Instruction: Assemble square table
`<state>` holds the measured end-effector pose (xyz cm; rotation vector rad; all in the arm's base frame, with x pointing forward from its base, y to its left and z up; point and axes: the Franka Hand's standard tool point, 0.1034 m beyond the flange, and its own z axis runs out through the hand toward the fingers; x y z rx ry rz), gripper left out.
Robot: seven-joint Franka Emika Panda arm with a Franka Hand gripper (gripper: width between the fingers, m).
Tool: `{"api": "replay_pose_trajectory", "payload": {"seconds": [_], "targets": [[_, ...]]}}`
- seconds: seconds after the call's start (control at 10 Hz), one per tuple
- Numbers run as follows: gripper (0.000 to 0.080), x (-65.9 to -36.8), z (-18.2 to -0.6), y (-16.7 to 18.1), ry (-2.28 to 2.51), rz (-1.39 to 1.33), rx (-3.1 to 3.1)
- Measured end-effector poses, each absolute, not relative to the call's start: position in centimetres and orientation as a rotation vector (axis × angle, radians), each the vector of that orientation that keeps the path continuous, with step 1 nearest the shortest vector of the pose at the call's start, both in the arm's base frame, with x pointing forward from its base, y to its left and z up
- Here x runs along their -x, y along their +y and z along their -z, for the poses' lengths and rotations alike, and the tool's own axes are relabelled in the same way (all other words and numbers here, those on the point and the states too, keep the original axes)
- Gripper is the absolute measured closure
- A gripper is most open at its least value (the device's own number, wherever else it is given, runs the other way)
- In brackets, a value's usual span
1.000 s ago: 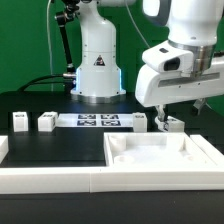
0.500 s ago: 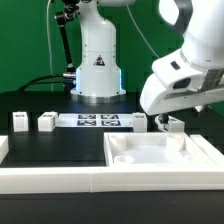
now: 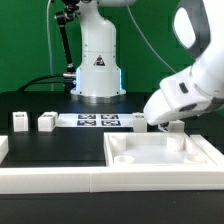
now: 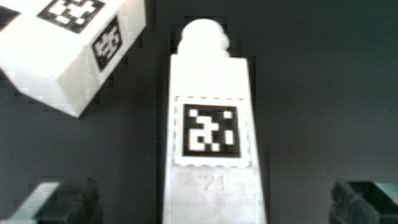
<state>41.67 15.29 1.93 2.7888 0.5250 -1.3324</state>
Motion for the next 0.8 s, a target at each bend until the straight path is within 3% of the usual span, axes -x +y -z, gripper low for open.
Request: {"api": "replay_pose_trajectory", "payload": {"seconds": [0.2,0.6,0.8], "targets": [[0.0151,-40.3,-1.3,15.2,0.526,1.5,-2.691],[0.0198,-39.9,-1.0,15.3,0.521,1.487,-2.695],[0.0483,-39.8,-0.9,15.3,0.523,1.489,-2.692]]}}
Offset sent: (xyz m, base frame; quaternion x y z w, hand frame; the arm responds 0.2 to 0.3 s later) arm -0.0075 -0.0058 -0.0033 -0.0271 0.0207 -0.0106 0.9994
